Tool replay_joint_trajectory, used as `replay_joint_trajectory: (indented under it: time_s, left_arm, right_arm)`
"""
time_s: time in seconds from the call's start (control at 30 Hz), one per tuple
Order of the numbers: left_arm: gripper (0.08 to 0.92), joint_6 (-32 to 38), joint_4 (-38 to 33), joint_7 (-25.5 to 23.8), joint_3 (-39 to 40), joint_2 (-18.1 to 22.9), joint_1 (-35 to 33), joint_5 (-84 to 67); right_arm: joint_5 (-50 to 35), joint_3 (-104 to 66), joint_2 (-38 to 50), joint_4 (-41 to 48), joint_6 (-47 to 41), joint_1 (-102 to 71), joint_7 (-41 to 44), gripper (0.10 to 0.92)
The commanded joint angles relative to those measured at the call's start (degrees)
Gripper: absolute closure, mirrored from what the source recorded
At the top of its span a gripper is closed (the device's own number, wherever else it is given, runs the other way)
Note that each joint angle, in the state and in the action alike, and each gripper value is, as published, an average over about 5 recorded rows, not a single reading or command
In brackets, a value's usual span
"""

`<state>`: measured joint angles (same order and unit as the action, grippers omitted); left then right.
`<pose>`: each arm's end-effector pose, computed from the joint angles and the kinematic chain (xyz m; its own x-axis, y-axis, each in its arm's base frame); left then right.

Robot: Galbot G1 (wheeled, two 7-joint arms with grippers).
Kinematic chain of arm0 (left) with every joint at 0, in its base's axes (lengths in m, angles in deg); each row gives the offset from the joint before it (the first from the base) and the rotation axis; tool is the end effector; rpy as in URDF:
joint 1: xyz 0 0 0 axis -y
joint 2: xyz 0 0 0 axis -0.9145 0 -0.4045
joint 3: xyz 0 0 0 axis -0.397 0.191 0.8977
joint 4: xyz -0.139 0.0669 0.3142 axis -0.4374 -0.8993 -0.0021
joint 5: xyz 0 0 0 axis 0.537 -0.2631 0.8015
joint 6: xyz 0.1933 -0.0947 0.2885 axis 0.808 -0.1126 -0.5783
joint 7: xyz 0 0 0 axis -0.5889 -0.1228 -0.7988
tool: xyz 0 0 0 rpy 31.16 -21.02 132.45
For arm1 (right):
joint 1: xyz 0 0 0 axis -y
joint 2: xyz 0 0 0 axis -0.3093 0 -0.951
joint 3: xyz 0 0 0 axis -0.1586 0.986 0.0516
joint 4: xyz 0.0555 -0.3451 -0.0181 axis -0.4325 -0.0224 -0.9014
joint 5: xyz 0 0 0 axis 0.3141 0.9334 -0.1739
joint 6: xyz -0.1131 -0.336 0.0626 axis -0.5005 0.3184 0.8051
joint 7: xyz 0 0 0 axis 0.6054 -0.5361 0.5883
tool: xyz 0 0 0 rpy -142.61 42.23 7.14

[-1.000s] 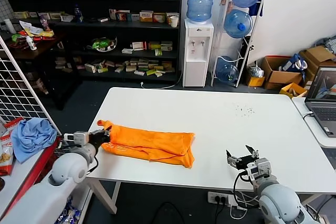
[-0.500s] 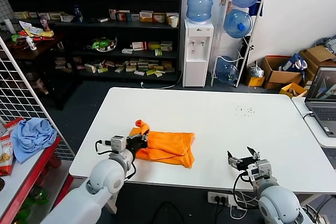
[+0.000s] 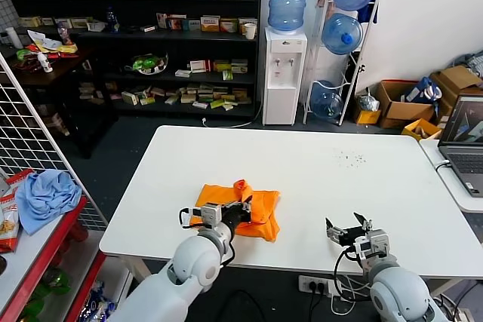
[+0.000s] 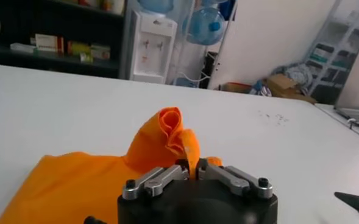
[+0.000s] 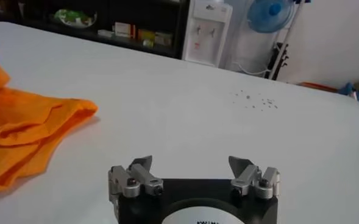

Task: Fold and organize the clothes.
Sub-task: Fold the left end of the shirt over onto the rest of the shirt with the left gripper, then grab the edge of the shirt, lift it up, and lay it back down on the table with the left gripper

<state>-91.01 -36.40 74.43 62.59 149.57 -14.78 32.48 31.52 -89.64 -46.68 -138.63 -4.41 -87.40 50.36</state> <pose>0.3279 -0.1135 -0.3017 -0.8090 0.4068 0.4242 0.3352 0.9122 -0.2355 0.2668 -0.0921 -0.3068 -0.8503 -0.0306 0.5254 -0.1239 0.9819 -0.1433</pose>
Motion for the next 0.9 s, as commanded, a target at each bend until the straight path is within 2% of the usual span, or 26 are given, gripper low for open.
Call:
replay_joint_trajectory:
  time_s: [0.03, 0.33, 0.43, 0.57, 0.67, 0.73, 0.83, 0.9]
  left_arm:
    - [0.765, 5.73, 5.87, 0.84, 3.43, 7.00, 0.86, 1.53]
    - [0.505, 13.27, 4.32, 1.56, 1.08, 5.80, -0.06, -1.13]
    - [0.418, 13.43, 3.58, 1.34, -0.89, 2.63, -0.67, -1.33]
    - [0.305, 12.42, 3.18, 0.13, -4.01, -4.22, -1.71, -1.67]
    - [0.226, 10.88, 3.23, -3.93, -6.47, -9.57, -2.65, -2.81]
    - [0.192, 9.83, 3.28, -9.31, -8.20, -12.95, -3.32, -3.36]
    - [0.179, 8.16, 3.98, -17.86, -11.25, -17.10, -4.32, -3.55]
    - [0.178, 6.52, 4.63, -21.56, -13.21, -18.89, -4.77, -4.13]
  right_arm:
    - [-0.18, 0.37, -0.05, -0.15, -0.41, 0.12, 0.15, 0.203]
    - [0.46, 0.63, 1.12, -0.71, -0.43, -0.55, 0.71, 0.203]
    - [0.43, 0.63, 1.45, -0.75, -0.41, -0.46, 0.75, 0.203]
    - [0.88, 0.59, 1.57, -0.56, -0.13, -0.18, 1.04, 0.203]
    - [2.04, 0.56, 1.63, -0.16, 1.05, -0.23, 1.98, 0.203]
    - [2.90, 0.54, 1.85, 0.33, 2.61, -0.50, 3.30, 0.203]
    - [3.87, 0.50, 2.20, 1.08, 4.70, -1.10, 5.16, 0.203]
    - [4.37, 0.46, 2.28, 1.48, 5.46, -1.39, 5.86, 0.203]
